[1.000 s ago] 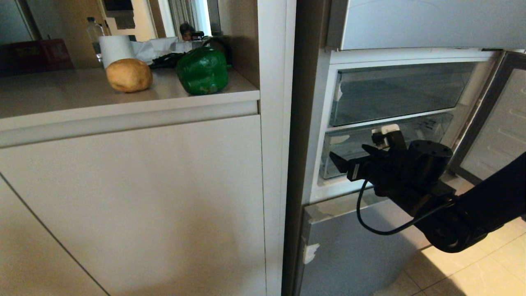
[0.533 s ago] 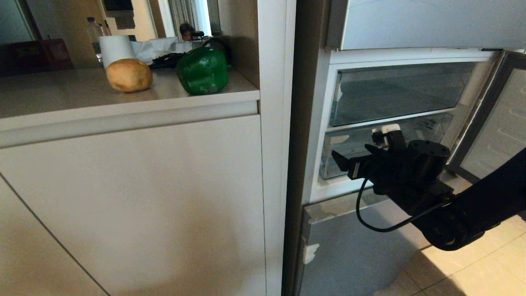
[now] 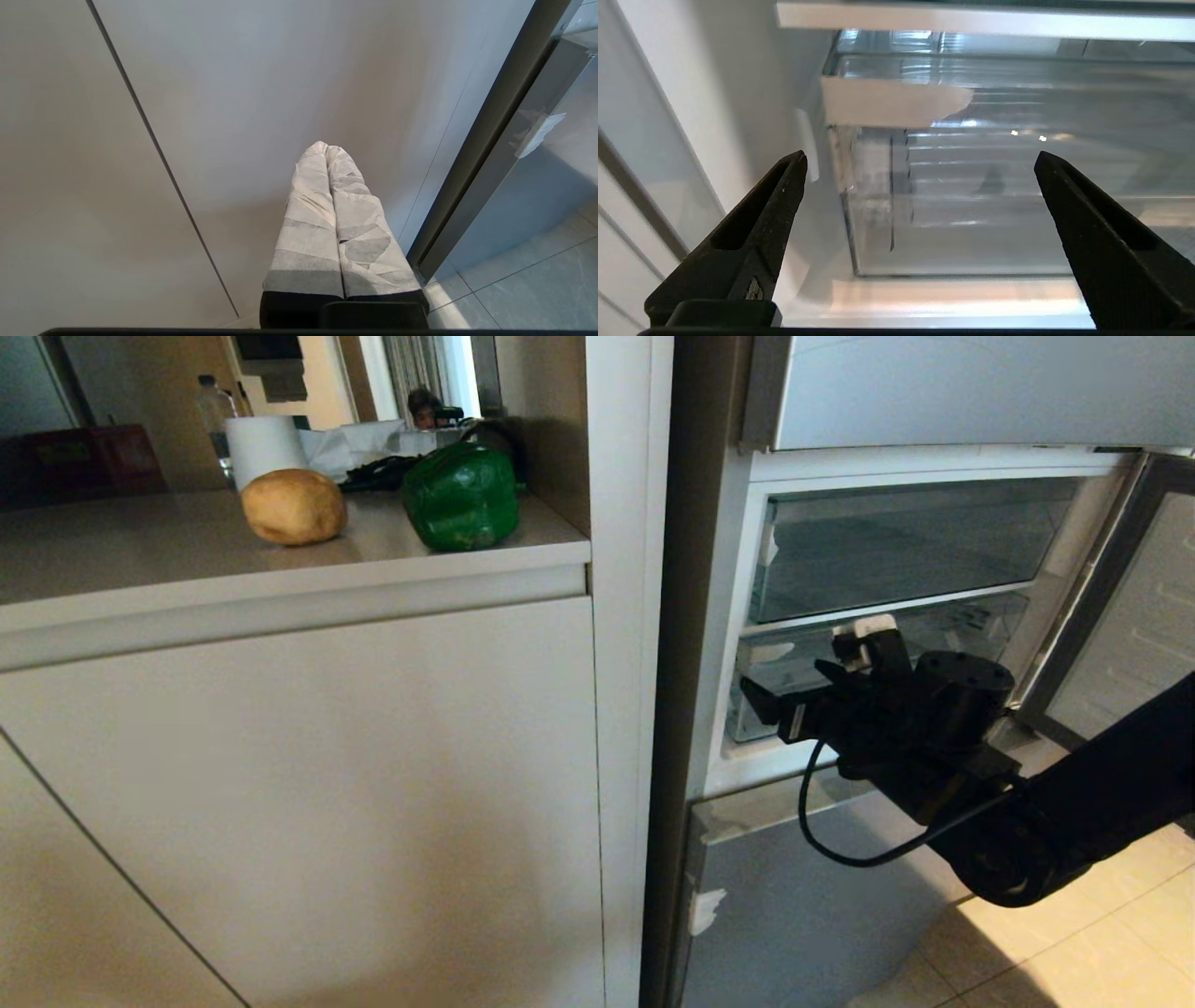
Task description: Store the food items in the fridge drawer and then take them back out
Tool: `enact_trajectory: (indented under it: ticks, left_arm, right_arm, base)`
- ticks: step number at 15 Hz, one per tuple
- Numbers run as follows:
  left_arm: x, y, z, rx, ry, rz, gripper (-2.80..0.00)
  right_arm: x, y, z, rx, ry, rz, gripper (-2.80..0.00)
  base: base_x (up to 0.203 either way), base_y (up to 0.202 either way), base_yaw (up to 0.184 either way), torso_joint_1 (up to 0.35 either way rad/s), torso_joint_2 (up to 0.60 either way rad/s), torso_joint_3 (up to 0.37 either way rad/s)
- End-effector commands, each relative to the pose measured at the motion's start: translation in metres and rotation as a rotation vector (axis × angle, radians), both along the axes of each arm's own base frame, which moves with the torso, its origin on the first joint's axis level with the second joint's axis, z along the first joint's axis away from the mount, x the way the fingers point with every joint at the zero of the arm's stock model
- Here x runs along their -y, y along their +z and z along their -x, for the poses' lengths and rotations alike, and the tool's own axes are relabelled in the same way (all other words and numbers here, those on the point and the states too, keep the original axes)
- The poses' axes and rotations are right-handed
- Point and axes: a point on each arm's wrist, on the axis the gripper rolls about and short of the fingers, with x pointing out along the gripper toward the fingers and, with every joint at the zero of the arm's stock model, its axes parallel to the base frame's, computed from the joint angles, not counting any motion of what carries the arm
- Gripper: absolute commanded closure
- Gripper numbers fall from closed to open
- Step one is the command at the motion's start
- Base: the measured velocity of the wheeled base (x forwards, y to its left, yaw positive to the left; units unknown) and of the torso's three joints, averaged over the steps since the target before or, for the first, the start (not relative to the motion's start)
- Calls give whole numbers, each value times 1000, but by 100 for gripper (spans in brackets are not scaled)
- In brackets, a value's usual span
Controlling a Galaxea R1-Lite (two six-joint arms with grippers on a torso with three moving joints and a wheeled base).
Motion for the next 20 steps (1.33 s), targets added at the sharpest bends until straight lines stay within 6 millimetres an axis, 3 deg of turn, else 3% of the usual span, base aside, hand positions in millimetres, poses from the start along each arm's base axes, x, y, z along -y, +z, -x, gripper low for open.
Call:
enact_trajectory:
  ticks: [1, 5, 12, 20]
  left_arm:
    - [0, 0, 0, -1, 1, 0, 0]
    - [0, 0, 0, -1, 1, 0, 0]
    - [0, 0, 0, -1, 1, 0, 0]
    - [0, 0, 0, -1, 1, 0, 0]
  right_arm:
    - [-2, -2, -3, 6, 1, -1, -280]
    - [-4, -6, -13, 9, -40, -6, -280]
    - [-4, -5, -10, 5, -48, -4, -280]
    - [-17, -4, -8, 14, -9, -5, -280]
  base:
    - [0, 0, 0, 0, 0, 0]
    - [0, 0, 0, 0, 0, 0]
    - [0, 0, 0, 0, 0, 0]
    - [0, 0, 0, 0, 0, 0]
